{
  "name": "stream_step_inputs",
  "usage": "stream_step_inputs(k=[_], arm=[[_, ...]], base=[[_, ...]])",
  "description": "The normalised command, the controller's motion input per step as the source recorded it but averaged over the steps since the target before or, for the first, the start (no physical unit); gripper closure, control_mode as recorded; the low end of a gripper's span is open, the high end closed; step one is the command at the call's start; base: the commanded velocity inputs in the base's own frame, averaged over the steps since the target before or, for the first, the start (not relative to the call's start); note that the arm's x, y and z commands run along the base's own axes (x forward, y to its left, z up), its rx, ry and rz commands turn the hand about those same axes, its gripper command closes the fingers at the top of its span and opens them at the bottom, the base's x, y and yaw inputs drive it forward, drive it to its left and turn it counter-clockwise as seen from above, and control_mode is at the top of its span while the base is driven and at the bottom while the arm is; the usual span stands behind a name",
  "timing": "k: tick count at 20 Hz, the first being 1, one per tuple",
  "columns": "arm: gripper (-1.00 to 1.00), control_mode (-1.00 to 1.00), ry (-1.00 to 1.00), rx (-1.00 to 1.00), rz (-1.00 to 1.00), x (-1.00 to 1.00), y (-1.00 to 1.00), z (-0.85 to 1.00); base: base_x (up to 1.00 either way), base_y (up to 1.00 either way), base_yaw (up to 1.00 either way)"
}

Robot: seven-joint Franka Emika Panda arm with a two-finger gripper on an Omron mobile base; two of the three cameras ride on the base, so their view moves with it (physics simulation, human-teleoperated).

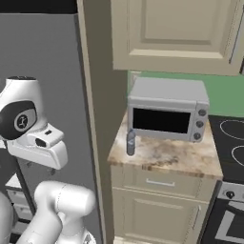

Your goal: Take the bottled waters from the counter and place them in the freezer to freeze. Close the freezer door after placing the bottles.

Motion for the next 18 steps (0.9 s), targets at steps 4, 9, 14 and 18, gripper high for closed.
stream_step_inputs(k=[4,9,14,18], arm=[[-1.00,1.00,0.00,0.00,0.00,0.00,0.00,0.00],[-1.00,1.00,0.00,0.00,0.00,0.00,0.00,0.00],[-1.00,1.00,0.00,0.00,0.00,0.00,0.00,0.00],[-1.00,1.00,0.00,0.00,0.00,0.00,0.00,0.00]], base=[[0.00,-0.71,-0.01],[0.00,-0.74,0.00],[0.05,-0.71,0.00],[0.18,-0.53,0.00]])
